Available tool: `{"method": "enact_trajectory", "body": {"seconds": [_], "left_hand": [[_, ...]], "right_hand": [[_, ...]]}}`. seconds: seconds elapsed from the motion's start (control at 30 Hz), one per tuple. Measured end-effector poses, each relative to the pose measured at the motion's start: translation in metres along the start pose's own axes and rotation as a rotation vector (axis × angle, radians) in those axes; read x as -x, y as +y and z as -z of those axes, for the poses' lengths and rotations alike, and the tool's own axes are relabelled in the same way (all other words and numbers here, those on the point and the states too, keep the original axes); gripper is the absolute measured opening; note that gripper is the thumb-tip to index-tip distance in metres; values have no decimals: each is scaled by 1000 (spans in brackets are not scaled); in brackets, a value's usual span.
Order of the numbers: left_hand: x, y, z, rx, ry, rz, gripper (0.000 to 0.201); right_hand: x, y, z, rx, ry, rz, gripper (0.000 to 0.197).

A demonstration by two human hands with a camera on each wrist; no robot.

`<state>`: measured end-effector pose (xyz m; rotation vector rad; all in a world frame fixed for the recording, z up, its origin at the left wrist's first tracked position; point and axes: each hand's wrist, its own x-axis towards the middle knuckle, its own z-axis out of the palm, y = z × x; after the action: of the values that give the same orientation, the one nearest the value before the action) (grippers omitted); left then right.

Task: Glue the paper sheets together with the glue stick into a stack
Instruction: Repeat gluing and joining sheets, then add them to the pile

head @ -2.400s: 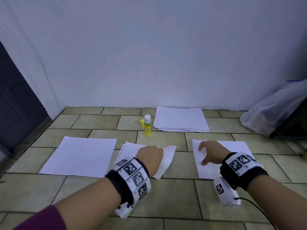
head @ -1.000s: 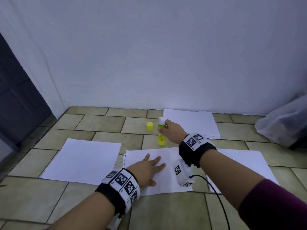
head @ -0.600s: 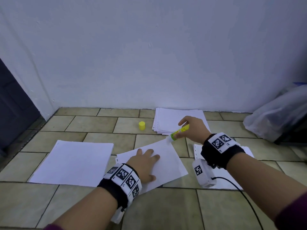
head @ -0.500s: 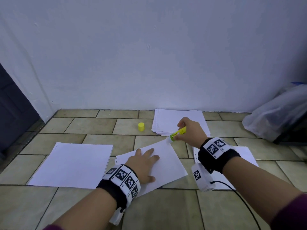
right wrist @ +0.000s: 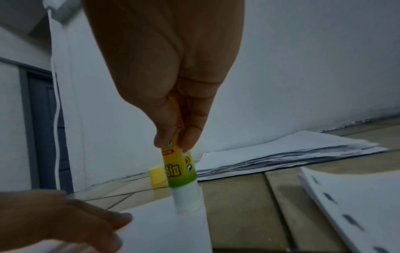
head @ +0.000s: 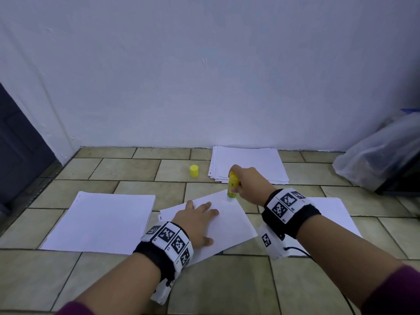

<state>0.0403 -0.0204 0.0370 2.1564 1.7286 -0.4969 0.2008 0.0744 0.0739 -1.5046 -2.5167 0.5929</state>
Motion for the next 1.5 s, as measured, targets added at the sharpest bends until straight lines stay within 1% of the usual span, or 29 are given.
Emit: {"method": "enact_trajectory", "body": {"seconds": [0.1,0.27,0.37,0.43,0.53,0.6,0.67,0.77,0.83,0.9,0.97,1.03,1.13,1.23,1.37,1.5], "left_hand": [[0,-1,0,-4,1,-7,75],[-2,-3,0,-9,2,-18,75],[-4,-3,4,-29,3,-28,76],[-5,-5,8,-44,-2,-34,77],[-4,-9,13,-66,-22,-48,74],[-2,-12,14,-73,-32,-51,69],[1,-13,13,-76,-22,-31,69],[7,-13,10,-63,15,-1,68],[8,-14,8,-49,46,-25,66],[6,-15,6,-30,47,-44,69],[5,-15,4,-16,52,-6,76],[5,-15,3,8,66,55,83],[2,-17,-2,49,91,84,85],[0,-18,-4,94,103,74,86],[-1,-16,-2,102,130,103,85],[0,-16,-5,103,142,111,89]], "right_hand": [[17,2,3,0,-26,27,25],[50,11,7,-2,-59,75,26],[63,12,7,12,-89,75,26],[65,13,7,36,-117,60,31],[63,11,9,68,-181,57,47],[59,11,12,50,-177,69,56],[53,13,19,-77,-85,44,58],[39,20,29,-414,99,-63,56],[31,23,31,-670,171,-132,54],[24,24,28,-796,209,-177,50],[17,22,22,-782,246,-195,46],[12,19,15,-724,282,-200,37],[2,10,3,-609,300,-178,25],[-9,-2,-7,-496,258,-133,26],[-23,-18,-18,-341,178,-73,29],[-32,-26,-17,-268,137,-79,28]]}}
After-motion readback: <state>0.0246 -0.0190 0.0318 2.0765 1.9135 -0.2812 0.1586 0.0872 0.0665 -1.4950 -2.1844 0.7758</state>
